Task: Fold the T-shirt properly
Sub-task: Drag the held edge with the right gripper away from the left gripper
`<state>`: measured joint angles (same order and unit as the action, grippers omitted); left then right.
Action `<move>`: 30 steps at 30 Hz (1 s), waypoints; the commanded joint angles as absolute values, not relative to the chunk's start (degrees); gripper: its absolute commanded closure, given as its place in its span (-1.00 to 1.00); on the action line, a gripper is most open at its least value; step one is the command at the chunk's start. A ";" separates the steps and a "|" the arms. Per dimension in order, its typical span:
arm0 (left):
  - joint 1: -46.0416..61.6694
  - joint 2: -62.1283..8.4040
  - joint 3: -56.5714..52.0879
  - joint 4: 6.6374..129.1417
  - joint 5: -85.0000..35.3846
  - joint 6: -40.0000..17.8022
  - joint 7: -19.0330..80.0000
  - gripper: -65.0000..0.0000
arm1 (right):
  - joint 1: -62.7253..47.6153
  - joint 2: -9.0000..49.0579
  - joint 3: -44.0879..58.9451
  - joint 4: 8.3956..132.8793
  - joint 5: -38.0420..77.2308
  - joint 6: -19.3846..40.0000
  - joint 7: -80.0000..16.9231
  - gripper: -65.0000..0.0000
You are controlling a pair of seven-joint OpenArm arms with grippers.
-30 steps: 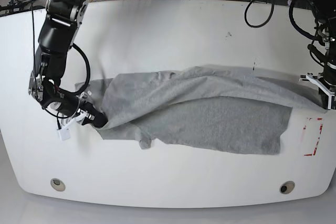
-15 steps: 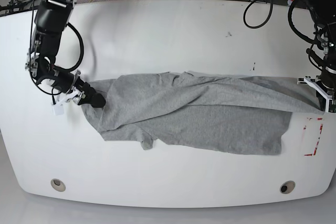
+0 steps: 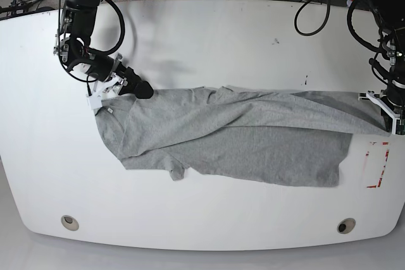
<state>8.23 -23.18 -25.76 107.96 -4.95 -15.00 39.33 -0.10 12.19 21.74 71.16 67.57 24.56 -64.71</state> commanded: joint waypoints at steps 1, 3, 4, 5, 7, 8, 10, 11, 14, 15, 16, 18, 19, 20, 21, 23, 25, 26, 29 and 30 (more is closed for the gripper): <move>7.52 -24.13 -26.07 108.79 -4.88 -14.37 37.76 1.00 | -0.31 10.24 21.76 74.42 68.62 21.23 -64.22 -0.09; 7.52 -24.13 -26.07 108.79 -4.88 -14.37 37.76 1.00 | 0.04 9.45 21.76 74.15 68.62 19.38 -64.04 -0.09; 7.52 -24.13 -26.07 108.79 -4.88 -14.37 37.76 1.00 | 0.13 9.36 21.76 74.15 68.62 19.30 -63.96 -0.09; 7.52 -24.13 -26.07 108.79 -4.88 -14.37 37.76 1.00 | 0.22 9.36 21.76 74.15 68.62 19.21 -63.16 -0.09; 7.52 -24.13 -26.07 108.79 -4.88 -14.37 37.85 1.00 | 1.01 9.27 21.67 74.15 68.62 19.12 -62.02 -0.09; 7.52 -24.13 -26.07 108.79 -4.88 -14.37 37.93 1.00 | 1.45 9.27 21.67 74.07 68.53 18.77 -61.76 -0.09; 7.52 -24.13 -26.07 108.79 -4.88 -14.37 37.93 1.00 | 1.80 9.27 21.67 74.07 66.95 18.51 -61.49 -0.09; 7.52 -24.13 -26.07 108.79 -4.88 -14.37 37.93 1.00 | 1.98 9.27 21.76 74.42 65.45 18.33 -61.49 -0.09; 7.78 -24.13 -26.07 108.79 -4.88 -14.37 37.93 1.00 | 3.12 9.27 21.93 74.51 62.55 18.33 -61.58 -0.09; 7.78 -24.13 -26.07 108.79 -4.88 -14.37 37.93 1.00 | 3.12 9.36 21.93 74.51 62.29 18.33 -61.58 -0.09; 7.78 -24.13 -26.07 108.79 -4.88 -14.37 37.93 1.00 | 3.03 9.45 21.93 74.59 62.37 18.24 -61.58 -0.09; 7.87 -24.13 -26.07 108.79 -4.88 -14.37 37.93 1.00 | 3.03 9.45 21.85 75.47 62.02 18.24 -61.58 -0.09; 7.87 -24.13 -26.07 108.79 -4.88 -14.37 37.93 1.00 | 2.95 9.45 21.85 75.91 61.85 18.24 -61.58 -0.09; 7.87 -24.13 -26.07 108.88 -4.88 -14.37 37.93 1.00 | 2.95 9.45 21.85 76.18 61.85 18.24 -61.58 -0.08; 7.96 -24.13 -26.07 108.88 -4.88 -14.37 37.93 1.00 | 2.95 9.36 21.76 76.26 61.85 18.15 -61.58 -0.03; 7.96 -24.13 -26.07 108.88 -4.88 -14.37 37.93 1.00 | 3.21 9.27 21.76 76.18 61.85 17.36 -61.49 0.18; 7.96 -24.13 -26.07 108.88 -4.88 -14.37 37.93 1.00 | 3.38 9.10 21.76 76.18 61.85 16.22 -61.32 0.38; 7.96 -24.13 -26.07 108.88 -4.88 -14.37 37.93 1.00 | 3.47 8.57 21.76 76.18 61.76 15.87 -61.32 0.46; 7.96 -24.13 -26.07 108.88 -4.88 -14.37 37.93 1.00 | 4.44 7.60 21.76 76.18 59.91 15.69 -61.32 0.49; 7.96 -24.13 -26.07 108.97 -4.88 -14.37 37.93 1.00 | 4.70 7.25 21.76 76.09 59.12 15.69 -61.32 0.46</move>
